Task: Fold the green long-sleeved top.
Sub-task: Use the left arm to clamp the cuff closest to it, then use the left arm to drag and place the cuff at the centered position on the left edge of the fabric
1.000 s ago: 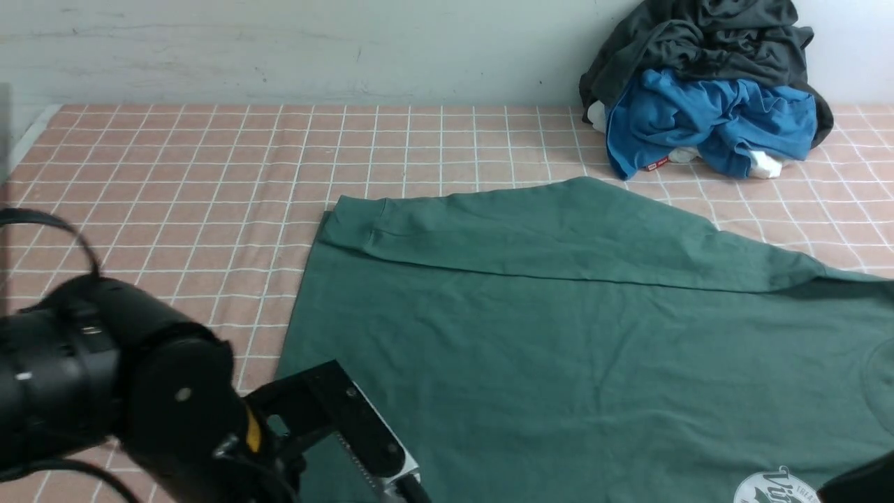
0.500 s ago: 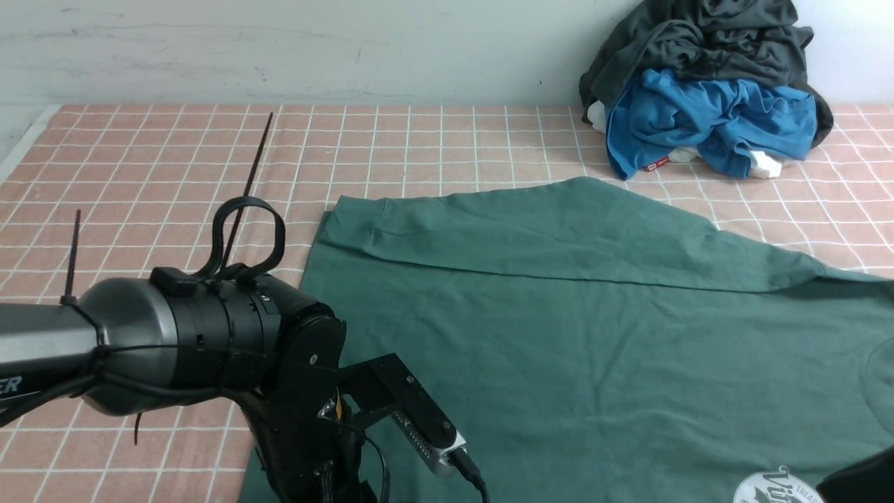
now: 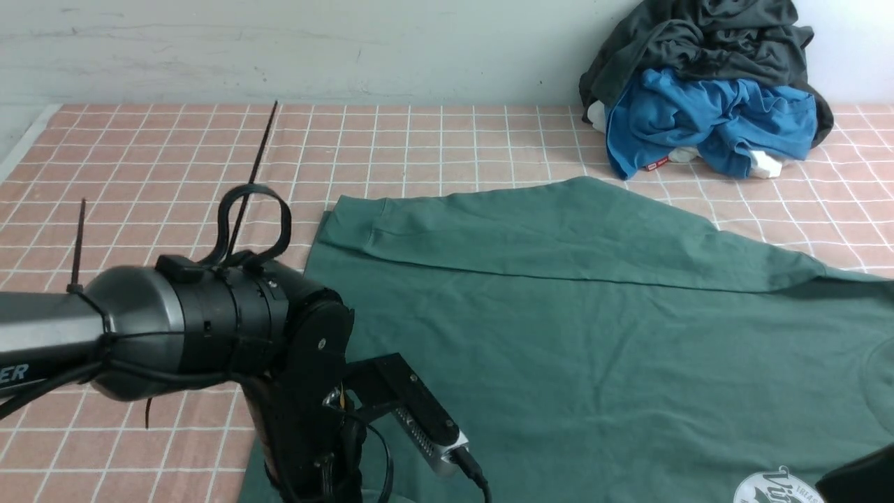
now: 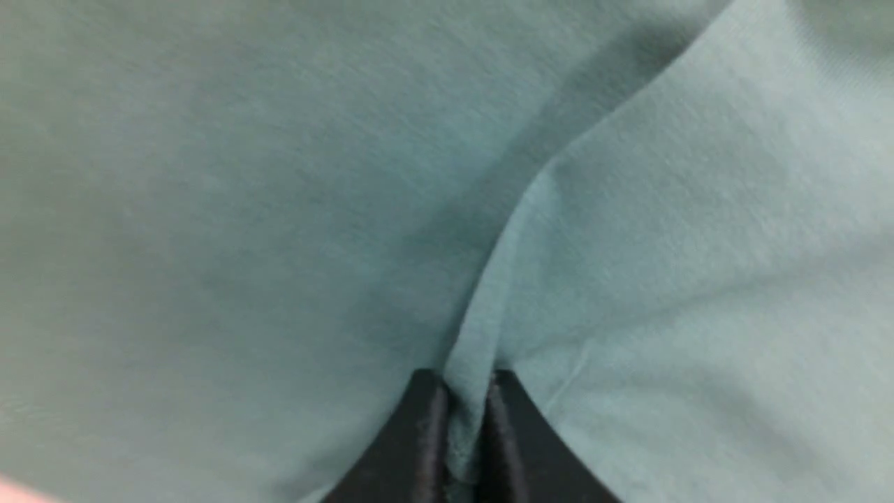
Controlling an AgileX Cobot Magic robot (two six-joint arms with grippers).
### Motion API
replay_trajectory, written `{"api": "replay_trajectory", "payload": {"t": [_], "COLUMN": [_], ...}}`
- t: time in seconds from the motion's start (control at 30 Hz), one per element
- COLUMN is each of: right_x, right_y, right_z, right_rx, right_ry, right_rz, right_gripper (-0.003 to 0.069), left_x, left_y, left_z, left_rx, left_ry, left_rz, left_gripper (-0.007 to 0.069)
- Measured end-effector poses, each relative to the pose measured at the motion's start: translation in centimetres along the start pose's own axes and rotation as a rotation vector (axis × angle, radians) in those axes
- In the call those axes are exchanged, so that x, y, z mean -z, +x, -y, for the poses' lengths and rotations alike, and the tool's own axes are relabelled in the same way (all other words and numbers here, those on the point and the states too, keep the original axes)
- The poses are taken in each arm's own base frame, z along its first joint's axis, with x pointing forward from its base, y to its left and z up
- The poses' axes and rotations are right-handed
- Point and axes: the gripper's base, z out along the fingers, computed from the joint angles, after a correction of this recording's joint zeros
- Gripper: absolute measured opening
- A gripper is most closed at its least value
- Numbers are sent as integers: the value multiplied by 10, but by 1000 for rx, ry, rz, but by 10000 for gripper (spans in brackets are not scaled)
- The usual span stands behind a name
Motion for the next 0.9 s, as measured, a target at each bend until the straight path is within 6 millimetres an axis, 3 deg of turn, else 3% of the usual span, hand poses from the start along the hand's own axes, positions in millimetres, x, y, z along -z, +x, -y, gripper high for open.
{"api": "replay_trajectory", "payload": {"t": [0.03, 0.07, 0.1, 0.17, 0.23, 0.37, 0.53, 0.73, 0.83, 0.9], "right_x": [0, 0, 0, 0, 0, 0, 0, 0, 0, 0], "right_y": [0, 0, 0, 1, 1, 1, 1, 1, 1, 1], "right_z": [0, 0, 1, 2, 2, 2, 3, 4, 4, 4], "right_rx": [1, 2, 5, 5, 3, 3, 5, 8, 8, 9], "right_ry": [2, 4, 11, 16, 22, 24, 33, 39, 41, 43], "right_rz": [-1, -1, -4, -6, -8, -9, -12, -12, -11, -10], "right_gripper": [-14, -14, -14, -14, -14, -14, -14, -14, -14, -14], "left_x": [17, 20, 41, 54, 82, 102, 94, 61, 46, 33], "left_y": [-9, -10, -22, -28, -43, -57, -70, -83, -88, -92], "left_z": [-4, -4, -9, -13, -25, -47, -80, -95, -99, -104], "left_rx": [-21, -24, -46, -55, -38, 3, 39, 45, 41, 52], "left_ry": [-31, -34, -75, -97, -130, -158, -170, -163, -165, -181], "left_rz": [28, 26, 59, 69, 110, 139, 113, 90, 85, 77], "left_gripper": [26, 26, 26, 26, 26, 26, 26, 39, 71, 162]}}
